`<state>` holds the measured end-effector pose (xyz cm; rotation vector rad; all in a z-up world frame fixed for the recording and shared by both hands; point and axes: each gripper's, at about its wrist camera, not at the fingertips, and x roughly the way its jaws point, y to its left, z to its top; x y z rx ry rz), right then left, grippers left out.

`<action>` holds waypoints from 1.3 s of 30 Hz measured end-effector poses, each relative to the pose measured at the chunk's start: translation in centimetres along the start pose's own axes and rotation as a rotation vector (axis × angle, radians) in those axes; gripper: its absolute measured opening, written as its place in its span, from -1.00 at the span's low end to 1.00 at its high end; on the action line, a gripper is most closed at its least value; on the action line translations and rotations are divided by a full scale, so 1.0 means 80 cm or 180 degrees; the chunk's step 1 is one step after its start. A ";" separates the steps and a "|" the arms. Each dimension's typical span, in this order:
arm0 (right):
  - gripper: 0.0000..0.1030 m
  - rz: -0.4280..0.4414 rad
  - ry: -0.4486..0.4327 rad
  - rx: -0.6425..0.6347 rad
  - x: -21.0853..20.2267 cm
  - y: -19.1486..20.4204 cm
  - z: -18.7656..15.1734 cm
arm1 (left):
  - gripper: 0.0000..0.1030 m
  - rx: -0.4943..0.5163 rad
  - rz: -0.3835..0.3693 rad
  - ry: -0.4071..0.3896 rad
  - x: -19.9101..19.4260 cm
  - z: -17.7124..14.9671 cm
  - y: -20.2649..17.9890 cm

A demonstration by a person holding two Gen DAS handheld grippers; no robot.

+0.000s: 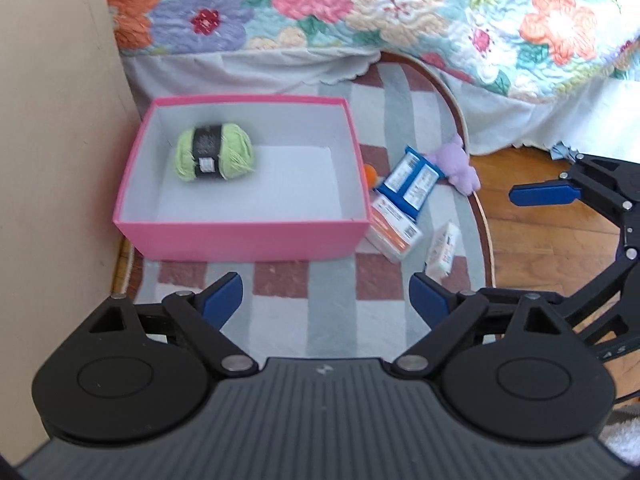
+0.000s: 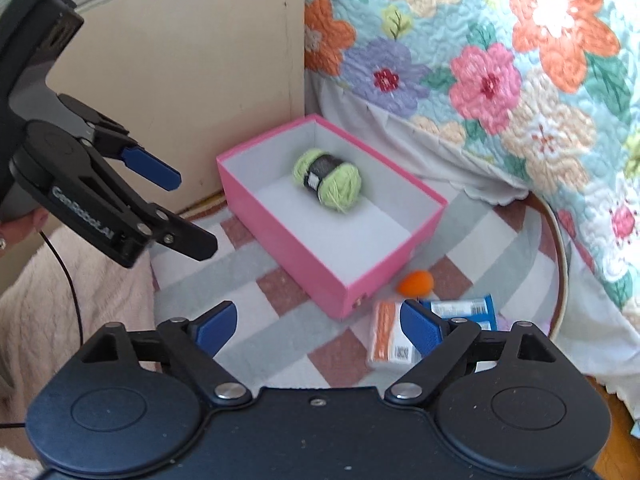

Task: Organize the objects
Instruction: 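Withdraw the left tool from the box toward the white packet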

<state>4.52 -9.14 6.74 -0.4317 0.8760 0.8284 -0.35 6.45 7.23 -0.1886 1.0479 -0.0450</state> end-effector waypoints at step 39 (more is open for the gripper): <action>0.89 -0.0423 -0.0404 -0.0160 0.068 -0.051 -0.145 | 0.76 -0.0022 -0.0261 0.0149 0.136 -0.037 -0.068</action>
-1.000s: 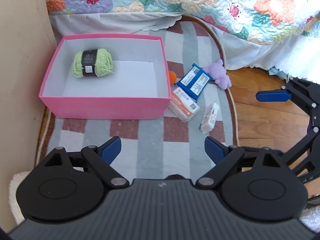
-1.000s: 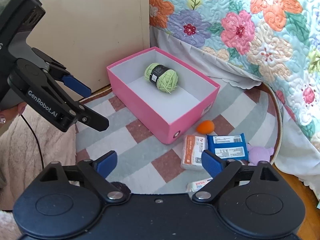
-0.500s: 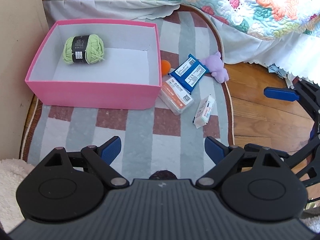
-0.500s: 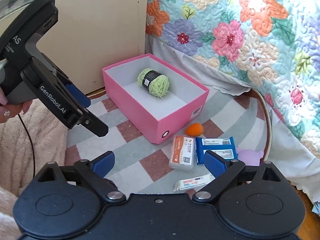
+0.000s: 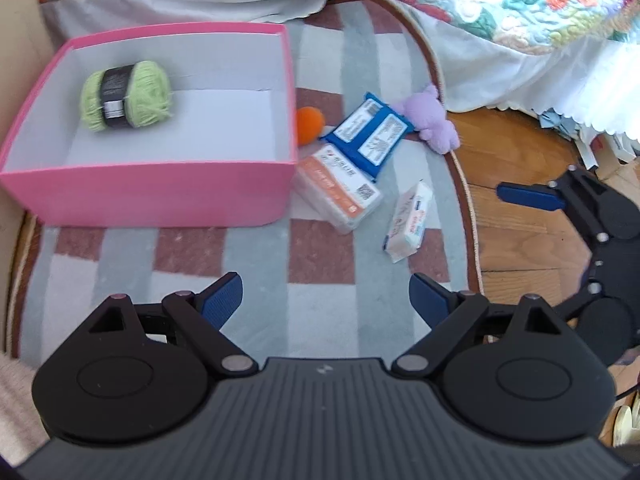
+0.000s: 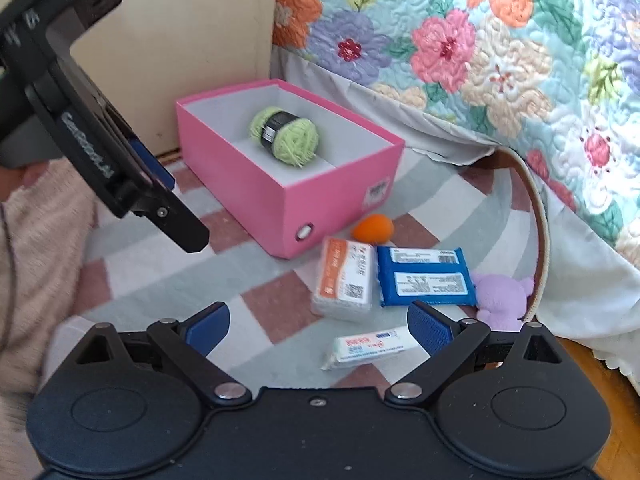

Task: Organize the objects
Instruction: 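Withdraw the left tool from the box toward the white packet, then close the left tool on the white packet on the rug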

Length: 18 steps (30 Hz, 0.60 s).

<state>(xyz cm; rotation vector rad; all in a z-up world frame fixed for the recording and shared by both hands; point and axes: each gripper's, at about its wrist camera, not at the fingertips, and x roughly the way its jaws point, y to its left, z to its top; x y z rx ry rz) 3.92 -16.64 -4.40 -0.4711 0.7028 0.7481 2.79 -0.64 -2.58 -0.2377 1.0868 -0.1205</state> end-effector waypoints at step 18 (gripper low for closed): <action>0.86 -0.0377 -0.0102 0.0078 0.076 -0.015 -0.057 | 0.73 0.0237 -0.0493 -0.0131 0.113 0.011 -0.061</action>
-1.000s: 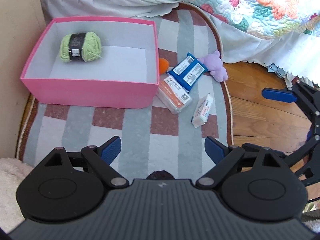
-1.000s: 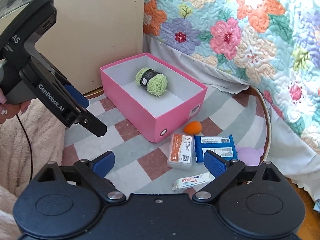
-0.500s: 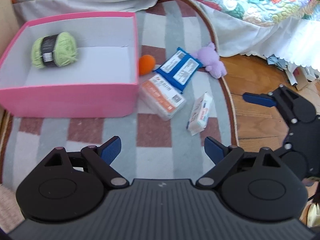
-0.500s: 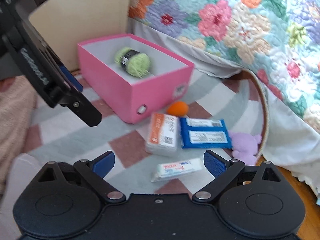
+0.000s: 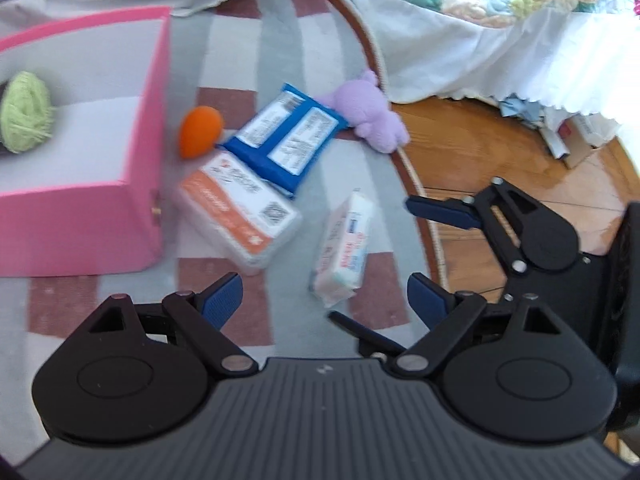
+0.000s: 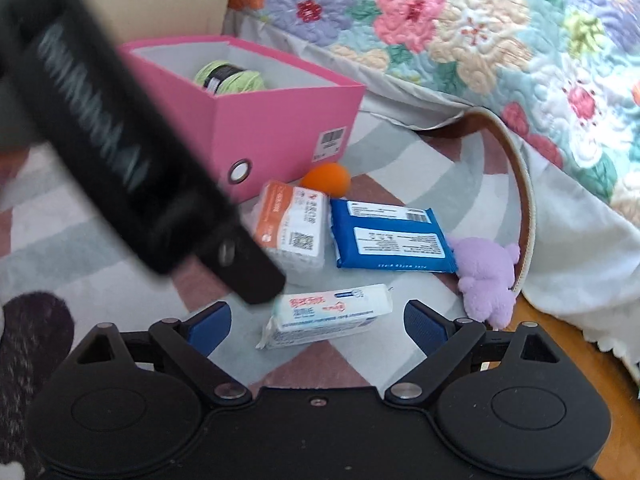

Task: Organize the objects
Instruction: 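Close the left tool on the white packet on the rug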

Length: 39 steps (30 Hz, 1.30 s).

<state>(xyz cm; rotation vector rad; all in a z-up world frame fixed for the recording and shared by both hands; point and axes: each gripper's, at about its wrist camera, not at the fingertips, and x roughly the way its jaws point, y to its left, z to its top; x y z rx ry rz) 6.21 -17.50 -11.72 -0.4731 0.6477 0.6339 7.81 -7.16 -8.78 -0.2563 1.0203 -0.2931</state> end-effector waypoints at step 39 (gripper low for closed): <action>0.62 0.0384 0.0307 0.0537 0.047 -0.008 -0.006 | -0.61 -0.0605 -0.0534 -0.0039 0.033 -0.015 0.045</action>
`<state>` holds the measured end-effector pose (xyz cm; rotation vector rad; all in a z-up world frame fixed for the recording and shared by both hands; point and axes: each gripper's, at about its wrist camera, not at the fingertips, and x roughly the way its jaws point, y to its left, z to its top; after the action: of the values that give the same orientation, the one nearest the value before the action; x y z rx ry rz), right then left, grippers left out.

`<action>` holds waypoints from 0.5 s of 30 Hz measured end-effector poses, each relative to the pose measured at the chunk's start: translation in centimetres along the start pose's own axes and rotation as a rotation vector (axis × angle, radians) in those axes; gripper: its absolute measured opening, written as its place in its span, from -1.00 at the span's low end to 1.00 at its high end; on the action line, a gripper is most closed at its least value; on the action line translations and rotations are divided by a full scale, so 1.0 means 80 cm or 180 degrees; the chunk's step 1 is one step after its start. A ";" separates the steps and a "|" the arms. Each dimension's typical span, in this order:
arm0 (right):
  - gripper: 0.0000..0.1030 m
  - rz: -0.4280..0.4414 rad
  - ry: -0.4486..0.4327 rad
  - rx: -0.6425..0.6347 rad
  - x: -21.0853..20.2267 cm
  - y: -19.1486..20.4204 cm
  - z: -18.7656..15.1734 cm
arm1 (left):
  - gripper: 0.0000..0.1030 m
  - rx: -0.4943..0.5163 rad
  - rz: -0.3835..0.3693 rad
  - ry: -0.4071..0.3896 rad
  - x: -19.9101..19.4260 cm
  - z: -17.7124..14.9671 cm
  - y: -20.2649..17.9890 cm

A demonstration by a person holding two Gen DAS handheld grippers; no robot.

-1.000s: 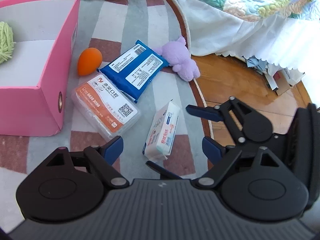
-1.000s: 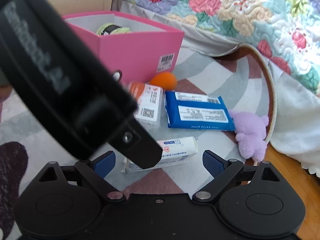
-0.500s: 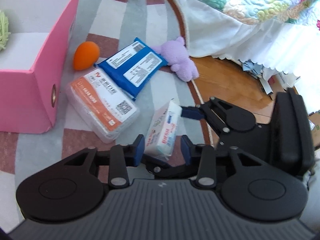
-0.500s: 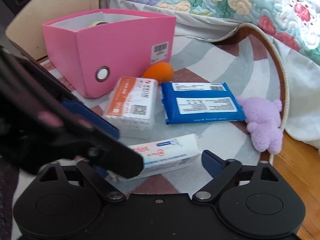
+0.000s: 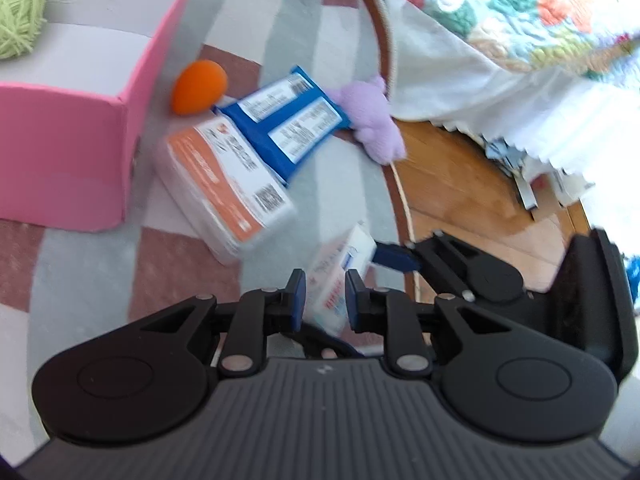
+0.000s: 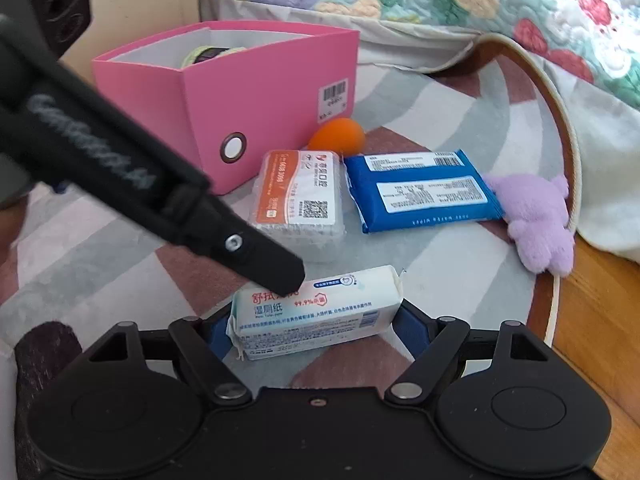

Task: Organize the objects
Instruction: 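Close the left tool on the white packet on the rug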

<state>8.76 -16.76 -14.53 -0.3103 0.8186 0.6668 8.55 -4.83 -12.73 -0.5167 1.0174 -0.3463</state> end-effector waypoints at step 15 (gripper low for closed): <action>0.62 0.0123 0.0172 0.0115 -0.008 0.004 -0.001 | -0.22 0.0303 0.0054 0.0309 0.008 -0.012 -0.018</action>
<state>8.19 -16.86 -14.06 -0.2813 0.8892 0.6814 8.01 -6.60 -12.80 -0.4084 1.0930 -0.4057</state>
